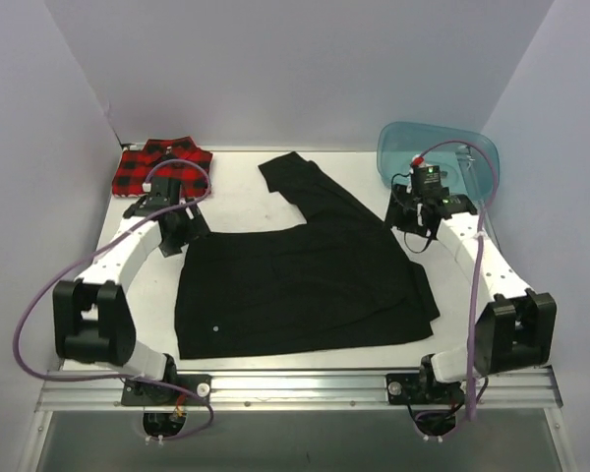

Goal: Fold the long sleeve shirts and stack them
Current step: Fold the shirt

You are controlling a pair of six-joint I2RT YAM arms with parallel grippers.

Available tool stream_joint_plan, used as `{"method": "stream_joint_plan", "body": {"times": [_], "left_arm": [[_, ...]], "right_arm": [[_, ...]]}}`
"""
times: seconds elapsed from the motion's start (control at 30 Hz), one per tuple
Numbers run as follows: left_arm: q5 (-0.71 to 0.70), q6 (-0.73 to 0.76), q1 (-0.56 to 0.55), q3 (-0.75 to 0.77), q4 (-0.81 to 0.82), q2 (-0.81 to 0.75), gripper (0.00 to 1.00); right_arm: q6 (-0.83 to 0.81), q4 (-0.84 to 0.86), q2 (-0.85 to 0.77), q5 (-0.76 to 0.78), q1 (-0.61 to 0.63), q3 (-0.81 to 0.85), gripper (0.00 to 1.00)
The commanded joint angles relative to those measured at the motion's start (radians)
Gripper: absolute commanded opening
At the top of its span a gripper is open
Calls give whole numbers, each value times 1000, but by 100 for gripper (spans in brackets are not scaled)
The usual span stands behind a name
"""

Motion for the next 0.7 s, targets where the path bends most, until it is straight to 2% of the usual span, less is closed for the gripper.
{"method": "stream_joint_plan", "body": {"times": [0.0, 0.2, 0.33, 0.47, 0.67], "left_arm": [[22, 109, 33, 118, 91, 147, 84], [33, 152, 44, 264, 95, 340, 84], [50, 160, 44, 307, 97, 431, 80], [21, 173, 44, 317, 97, 474, 79], [-6, 189, 44, 349, 97, 538, 79]], "right_arm": [[-38, 62, 114, -58, -72, 43, 45], [-148, 162, 298, -117, -91, 140, 47], [-165, 165, 412, -97, -95, 221, 49], [-153, 167, 516, -89, -95, 281, 50], [-142, 165, 587, -95, -89, 319, 52]]}}
